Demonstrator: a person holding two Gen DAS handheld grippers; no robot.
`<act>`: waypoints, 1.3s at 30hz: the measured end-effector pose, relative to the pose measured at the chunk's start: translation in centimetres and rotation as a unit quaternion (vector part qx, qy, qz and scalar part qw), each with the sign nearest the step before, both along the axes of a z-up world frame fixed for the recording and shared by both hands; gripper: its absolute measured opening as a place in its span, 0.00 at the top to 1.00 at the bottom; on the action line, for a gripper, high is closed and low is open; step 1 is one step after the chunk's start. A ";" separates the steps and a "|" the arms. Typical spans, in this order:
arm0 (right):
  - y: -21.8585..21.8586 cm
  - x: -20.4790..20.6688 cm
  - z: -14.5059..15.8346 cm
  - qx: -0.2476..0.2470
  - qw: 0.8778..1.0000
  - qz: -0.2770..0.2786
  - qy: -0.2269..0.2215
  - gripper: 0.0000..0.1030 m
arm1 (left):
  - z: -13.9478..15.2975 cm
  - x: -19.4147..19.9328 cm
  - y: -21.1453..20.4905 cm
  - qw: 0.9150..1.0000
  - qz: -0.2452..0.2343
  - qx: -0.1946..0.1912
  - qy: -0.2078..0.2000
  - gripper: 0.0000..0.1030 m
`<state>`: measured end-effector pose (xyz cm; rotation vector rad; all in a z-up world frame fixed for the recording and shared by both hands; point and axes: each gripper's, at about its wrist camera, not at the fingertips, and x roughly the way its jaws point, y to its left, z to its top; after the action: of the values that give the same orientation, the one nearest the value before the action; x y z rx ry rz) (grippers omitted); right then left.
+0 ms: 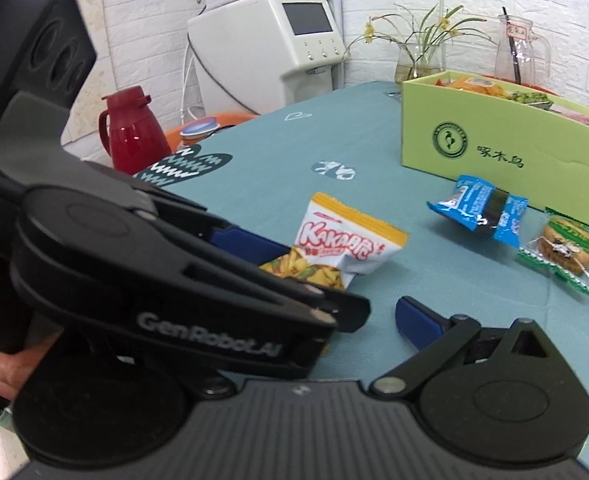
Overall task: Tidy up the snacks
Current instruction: 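Grasp the KAKARA chip bag with the left gripper, then carry the KAKARA bag into the green box and release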
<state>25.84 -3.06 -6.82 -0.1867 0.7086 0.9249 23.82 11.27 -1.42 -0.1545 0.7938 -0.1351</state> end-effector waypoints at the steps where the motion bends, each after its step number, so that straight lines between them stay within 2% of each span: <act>1: -0.1 0.2 0.1 0.000 1.000 -0.003 -0.002 0.03 | 0.1 -0.1 0.2 1.000 0.000 -0.003 -0.003 0.59; 3: 0.1 0.8 -0.1 0.001 1.000 -0.003 -0.001 0.03 | 0.2 0.0 0.6 1.000 0.000 -0.013 -0.005 0.61; 5: 0.7 1.0 -0.4 -0.010 1.000 0.010 -0.004 0.05 | -0.3 0.5 1.0 1.000 0.001 -0.022 0.001 0.67; 6: 1.1 0.7 -0.3 -0.019 0.999 0.019 -0.023 0.32 | -0.3 0.5 1.0 1.000 0.001 -0.018 -0.003 0.75; 7: 1.5 0.5 -0.1 -0.026 0.999 0.028 -0.032 0.38 | -0.2 0.6 0.9 1.000 0.000 -0.018 -0.002 0.86; 9: 1.7 0.8 0.6 -0.028 0.998 0.031 -0.039 0.38 | 0.6 0.8 0.8 1.000 0.002 -0.020 0.000 0.87; 13: 0.7 3.8 3.9 -0.002 0.997 0.016 -0.077 0.37 | 4.2 3.2 0.6 0.999 -0.013 -0.025 -0.045 0.87; 16: 0.5 7.6 6.7 0.006 0.993 0.000 -0.117 0.29 | 7.6 7.7 0.6 0.996 -0.029 -0.039 -0.072 0.86; 20: 1.1 14.1 8.7 -0.017 0.987 -0.030 -0.154 0.27 | 10.6 14.9 -0.1 0.994 -0.042 -0.038 -0.091 0.86; 23: 1.4 19.5 8.6 -0.030 0.989 -0.041 -0.137 0.28 | 10.8 20.3 -0.5 0.996 -0.043 -0.026 -0.081 0.86; 26: 1.9 23.8 7.2 -0.046 0.993 -0.043 -0.098 0.29 | 9.3 25.0 -0.3 0.998 -0.038 -0.025 -0.049 0.86; 28: 2.5 25.6 5.5 -0.060 0.995 -0.040 -0.063 0.26 | 7.2 27.3 -0.2 0.999 -0.031 -0.024 -0.015 0.80; 30: 2.1 25.7 4.5 -0.054 0.996 -0.035 -0.065 0.23 | 5.3 28.0 0.2 0.999 -0.033 -0.042 0.001 0.76; 33: 1.6 25.1 4.4 -0.045 0.996 -0.038 -0.071 0.22 | 5.3 27.2 0.0 0.998 -0.039 -0.038 -0.025 0.73; 35: 1.2 24.9 4.6 -0.038 0.996 -0.045 -0.065 0.18 | 5.8 26.7 0.1 0.997 -0.034 -0.052 -0.036 0.59; 37: 0.2 24.2 5.6 -0.019 0.996 -0.052 -0.067 0.16 | 7.0 25.3 0.1 0.996 -0.024 -0.056 -0.059 0.39; 39: -1.2 22.8 7.0 -0.001 0.995 -0.059 -0.085 0.12 | 8.5 23.3 -0.2 0.995 -0.012 -0.034 -0.093 0.36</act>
<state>48.66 -4.23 0.14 -0.2205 0.5579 0.7846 47.17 11.08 7.10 -0.1937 0.6053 -0.1969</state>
